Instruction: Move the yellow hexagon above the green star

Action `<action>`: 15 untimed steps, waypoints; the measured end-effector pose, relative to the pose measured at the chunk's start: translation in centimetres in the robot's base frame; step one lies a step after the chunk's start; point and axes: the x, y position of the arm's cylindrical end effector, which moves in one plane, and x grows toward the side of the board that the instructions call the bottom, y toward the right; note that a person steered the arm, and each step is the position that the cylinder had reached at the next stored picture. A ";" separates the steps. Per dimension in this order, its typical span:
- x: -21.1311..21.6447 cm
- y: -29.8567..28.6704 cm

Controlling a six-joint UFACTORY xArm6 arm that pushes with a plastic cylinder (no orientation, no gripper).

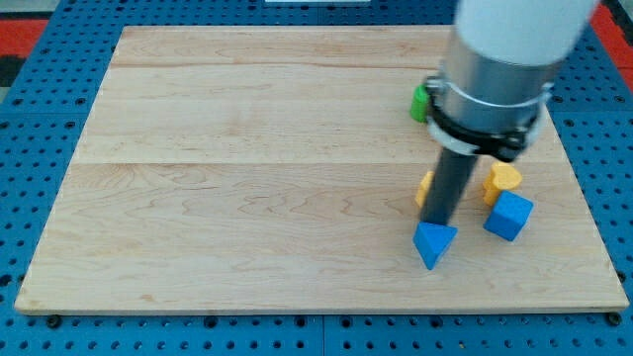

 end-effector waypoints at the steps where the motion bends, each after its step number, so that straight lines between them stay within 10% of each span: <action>1: -3.6 1.7; 6: -6.3 9.6; 15: -13.5 -3.0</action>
